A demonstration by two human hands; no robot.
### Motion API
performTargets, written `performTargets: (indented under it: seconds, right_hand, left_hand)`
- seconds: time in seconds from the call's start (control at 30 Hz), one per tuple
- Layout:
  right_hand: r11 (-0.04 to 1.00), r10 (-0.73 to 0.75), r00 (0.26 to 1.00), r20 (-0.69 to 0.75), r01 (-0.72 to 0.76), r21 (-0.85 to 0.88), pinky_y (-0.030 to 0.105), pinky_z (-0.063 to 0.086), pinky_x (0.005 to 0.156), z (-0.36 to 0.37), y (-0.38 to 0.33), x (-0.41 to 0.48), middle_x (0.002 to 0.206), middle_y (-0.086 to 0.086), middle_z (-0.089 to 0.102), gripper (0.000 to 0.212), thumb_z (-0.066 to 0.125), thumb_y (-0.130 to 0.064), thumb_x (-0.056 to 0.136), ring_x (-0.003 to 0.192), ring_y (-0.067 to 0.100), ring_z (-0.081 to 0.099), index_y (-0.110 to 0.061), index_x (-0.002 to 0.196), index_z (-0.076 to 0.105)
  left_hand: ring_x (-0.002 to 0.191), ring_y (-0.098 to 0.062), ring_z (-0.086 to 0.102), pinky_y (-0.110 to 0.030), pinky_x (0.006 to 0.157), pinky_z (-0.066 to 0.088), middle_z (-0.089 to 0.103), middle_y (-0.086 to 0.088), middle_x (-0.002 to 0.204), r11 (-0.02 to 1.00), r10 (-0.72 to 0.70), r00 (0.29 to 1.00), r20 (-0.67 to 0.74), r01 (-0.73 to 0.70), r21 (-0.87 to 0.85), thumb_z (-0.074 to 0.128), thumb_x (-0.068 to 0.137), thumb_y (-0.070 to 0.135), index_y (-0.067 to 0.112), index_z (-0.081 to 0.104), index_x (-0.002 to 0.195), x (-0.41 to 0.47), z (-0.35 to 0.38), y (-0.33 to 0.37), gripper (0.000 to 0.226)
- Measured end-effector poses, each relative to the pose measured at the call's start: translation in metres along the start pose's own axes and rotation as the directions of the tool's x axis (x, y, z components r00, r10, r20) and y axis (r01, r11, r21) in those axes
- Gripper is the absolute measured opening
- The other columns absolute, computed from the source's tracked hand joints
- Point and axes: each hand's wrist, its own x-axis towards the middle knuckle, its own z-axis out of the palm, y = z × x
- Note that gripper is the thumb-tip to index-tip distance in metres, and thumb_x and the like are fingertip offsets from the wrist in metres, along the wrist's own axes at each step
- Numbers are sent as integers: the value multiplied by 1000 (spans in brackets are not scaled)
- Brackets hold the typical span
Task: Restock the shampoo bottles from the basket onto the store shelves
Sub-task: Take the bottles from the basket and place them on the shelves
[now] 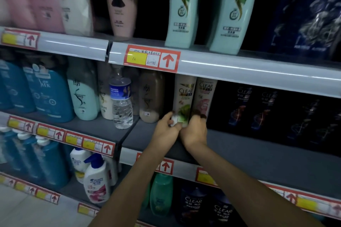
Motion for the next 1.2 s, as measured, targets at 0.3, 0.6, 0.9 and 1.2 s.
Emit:
performTargets:
  seconds: [0.3, 0.6, 0.9, 1.2]
  right_hand:
    - [981, -36, 967, 253, 83, -178, 35, 49, 103, -85, 25, -41, 135, 10, 40, 76, 81, -27, 81, 126, 32, 50, -19, 146, 41]
    - [893, -141, 908, 395, 289, -344, 47, 18, 125, -214, 36, -104, 166, 14, 11, 120, 76, -73, 70, 155, 36, 7, -28, 162, 13]
    - [860, -147, 827, 542, 378, -342, 54, 3, 126, -304, 113, -188, 169, 10, -16, 131, 82, -68, 68, 156, 32, -19, -33, 163, -1]
    - [857, 4, 653, 757, 388, -339, 44, 17, 126, -271, 252, -301, 163, 7, 5, 111, 70, -62, 82, 156, 30, 5, -28, 162, 2]
  left_hand:
    - [116, -16, 63, -16, 90, 51, 64, 1, 121, 956, 91, 995, 31, -96, 278, 73, 89, -1, 22, 51, 133, -68, -19, 23, 54]
    - [149, -21, 34, -46, 115, 40, 32, 3, 165, 648, 213, 963, 166, -267, 713, 63, 87, 62, 39, 28, 160, -167, -2, 68, 84]
    - [158, -26, 11, -56, 122, 24, 10, 2, 172, 323, 156, 921, 357, -389, 863, 26, 76, 91, 46, 7, 161, -249, 47, 66, 99]
    - [152, -25, 30, -47, 116, 39, 16, 5, 168, 374, -131, 863, 487, -412, 831, 47, 81, 76, 41, 13, 161, -304, 97, -50, 94]
